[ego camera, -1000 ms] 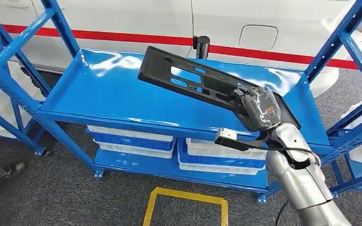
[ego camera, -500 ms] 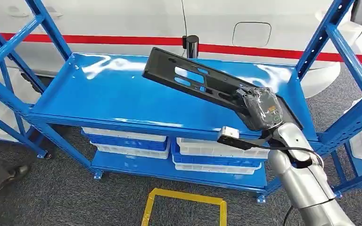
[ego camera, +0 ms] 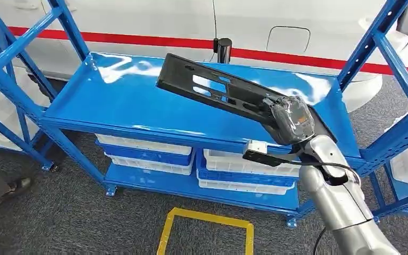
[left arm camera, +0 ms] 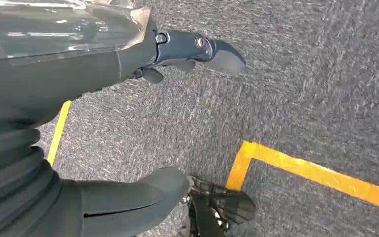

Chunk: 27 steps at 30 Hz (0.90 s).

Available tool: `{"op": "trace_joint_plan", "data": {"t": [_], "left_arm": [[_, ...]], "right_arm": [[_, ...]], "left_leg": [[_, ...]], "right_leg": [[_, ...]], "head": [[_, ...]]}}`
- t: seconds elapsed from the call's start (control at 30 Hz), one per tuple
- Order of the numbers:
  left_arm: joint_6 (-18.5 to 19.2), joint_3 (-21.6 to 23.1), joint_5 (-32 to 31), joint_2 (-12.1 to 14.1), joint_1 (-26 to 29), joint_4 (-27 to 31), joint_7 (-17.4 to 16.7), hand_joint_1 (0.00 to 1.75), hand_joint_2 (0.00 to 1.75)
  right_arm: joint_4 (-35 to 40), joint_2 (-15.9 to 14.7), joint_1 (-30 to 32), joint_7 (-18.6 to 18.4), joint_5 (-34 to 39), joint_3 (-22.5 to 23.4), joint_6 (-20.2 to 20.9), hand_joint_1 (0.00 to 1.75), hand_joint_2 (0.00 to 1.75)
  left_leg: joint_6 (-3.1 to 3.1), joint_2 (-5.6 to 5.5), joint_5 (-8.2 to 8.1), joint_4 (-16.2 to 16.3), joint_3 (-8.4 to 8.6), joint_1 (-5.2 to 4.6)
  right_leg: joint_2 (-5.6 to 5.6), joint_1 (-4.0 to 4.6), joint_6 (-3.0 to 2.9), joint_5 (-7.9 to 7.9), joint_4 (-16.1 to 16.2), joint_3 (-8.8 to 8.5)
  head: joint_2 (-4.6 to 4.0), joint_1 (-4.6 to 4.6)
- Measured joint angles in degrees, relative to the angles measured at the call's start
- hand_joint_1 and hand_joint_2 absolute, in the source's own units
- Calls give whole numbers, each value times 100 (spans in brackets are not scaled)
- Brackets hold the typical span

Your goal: Take the parts from the cabinet and place them on the table.

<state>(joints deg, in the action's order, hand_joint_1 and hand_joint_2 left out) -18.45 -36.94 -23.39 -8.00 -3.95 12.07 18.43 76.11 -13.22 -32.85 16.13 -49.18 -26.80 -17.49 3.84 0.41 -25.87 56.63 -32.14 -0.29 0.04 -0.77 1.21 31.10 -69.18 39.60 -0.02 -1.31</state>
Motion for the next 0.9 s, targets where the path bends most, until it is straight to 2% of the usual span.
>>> {"op": "trace_joint_plan", "data": {"t": [0.03,0.07,0.1,0.13,0.2,0.23,0.27,0.37,0.4,0.43,0.47,0.5,0.53,0.57,0.6,0.63,0.67,0.7,0.73,0.77,0.8,0.83,0.87,0.9], "left_arm": [[0,-2,0,-11,2,0,0,0,175],[2,-2,0,-13,4,0,0,0,175],[13,-7,2,-24,8,-2,0,0,175],[17,-7,2,-26,8,-2,0,0,175],[28,-9,2,-37,3,-2,-2,0,175],[28,-13,2,-30,-1,-2,-2,0,175],[28,-18,0,-33,-10,-2,-13,0,175],[28,-33,2,-33,1,-7,-17,0,175],[28,-41,2,-24,6,-9,-20,0,175],[28,-50,2,-24,6,-9,-20,0,175],[28,-52,2,-24,5,-9,-20,0,175],[28,-55,2,-24,3,-9,-20,0,175],[28,-55,2,-24,4,-9,-20,0,175],[28,-57,2,-24,4,-9,-20,0,175],[31,-57,2,-26,4,-11,-20,0,175],[31,-57,2,-26,4,-11,-20,0,175],[31,-57,2,-26,1,-11,-20,0,175],[31,-57,2,-24,-5,-11,-20,0,175],[31,-57,2,-22,-15,-11,-20,0,175],[31,-57,2,-11,-27,-11,-20,0,175],[31,-57,2,-13,-24,-11,-17,0,175],[31,-57,2,-13,-21,-11,-17,0,175],[31,-57,2,-13,-21,-11,-17,0,175],[28,-59,2,-17,-20,-11,-17,0,175]], "right_arm": [[-15,0,4,0,0,-2,0,175,175],[-37,0,9,0,0,-7,0,175,175],[-52,0,11,0,0,-7,0,175,175],[-57,-2,8,0,0,-7,0,175,175],[-92,-2,-13,0,15,-4,0,175,175],[-98,0,-42,2,17,-4,0,175,175],[-111,11,-55,2,15,-9,0,175,175],[-153,26,-75,4,18,-9,7,175,175],[-171,39,-83,4,17,-11,9,175,175],[-179,57,-102,4,17,-13,9,175,175],[-181,79,-113,4,15,-13,9,175,175],[-188,92,-119,4,15,-13,9,175,175],[-195,101,-119,4,15,-15,9,175,175],[-212,112,-117,4,15,-17,9,175,175],[-227,116,-116,4,13,-20,9,175,175],[-240,127,-116,4,13,-20,7,175,175],[-243,129,-116,4,13,-20,7,175,175],[-243,129,-119,4,13,-17,7,175,175],[-243,131,-128,4,13,-15,4,175,175],[-243,131,-137,4,13,-11,2,175,175],[-245,131,-146,2,9,-11,2,175,175],[-245,138,-154,4,13,-15,2,175,175],[-245,140,-159,4,11,-13,2,175,175],[-249,135,-152,4,7,-11,2,175,175]], "left_leg": [[-10,0,29,4,-48,0],[-23,1,62,7,-92,4],[-43,3,90,10,-128,15],[-69,3,114,18,-159,34],[-113,3,135,73,-216,76],[-155,4,139,125,-266,76],[-209,-3,168,142,-319,53],[-276,-46,243,198,-389,40],[-306,-56,235,224,-448,62],[-340,-57,48,333,-513,83],[-371,-59,-254,604,-612,89],[-399,-56,-548,990,-739,93],[-419,-55,-798,1432,-876,98],[-425,-56,-921,1763,-956,98],[-417,-56,-893,1885,-937,98],[-393,-56,-721,1746,-784,98],[-362,-57,-522,1421,-537,96],[-317,-59,-345,929,-184,91],[-265,-72,-358,442,155,80],[-249,-72,-527,132,324,49],[-245,-77,-439,189,276,25],[-219,-85,-424,155,259,-12],[-178,-82,-386,160,239,-30],[-122,-70,-273,72,191,-23]], "right_leg": [[-1,-15,13,179,-437,165],[-1,-28,59,257,-697,237],[-3,-53,122,224,-657,168],[-4,-74,209,100,-332,-65],[-11,-126,362,-214,730,-724],[-14,-139,352,-127,1153,-930],[52,-26,289,-257,1048,-948],[53,-71,232,-264,1025,-818],[46,-133,154,-309,1036,-770],[42,-128,70,-362,1035,-718],[37,-122,-4,-409,1035,-657],[32,-107,-54,-449,1033,-600],[27,-94,-75,-494,1031,-540],[24,-83,-83,-540,1029,-483],[23,-70,-81,-587,1028,-424],[24,-58,-68,-635,1026,-363],[25,-51,-60,-684,1027,-312],[28,-44,-43,-727,1027,-266],[31,-42,-22,-768,1027,-247],[31,-21,12,-811,1029,-218],[18,-40,63,-848,1064,-233],[14,-56,115,-893,1064,-231],[14,-65,152,-946,1093,-231],[22,-30,202,-1023,1156,-207]], "head": [[0,2],[0,4],[0,0],[0,-3],[0,4],[0,8],[0,11],[0,-7],[0,4],[0,-18],[0,-29],[0,-29],[0,-31],[0,-25],[0,-29],[0,-31],[0,-27],[0,-31],[0,-31],[0,-24],[0,-4],[0,-35],[0,-31],[0,-38]]}}
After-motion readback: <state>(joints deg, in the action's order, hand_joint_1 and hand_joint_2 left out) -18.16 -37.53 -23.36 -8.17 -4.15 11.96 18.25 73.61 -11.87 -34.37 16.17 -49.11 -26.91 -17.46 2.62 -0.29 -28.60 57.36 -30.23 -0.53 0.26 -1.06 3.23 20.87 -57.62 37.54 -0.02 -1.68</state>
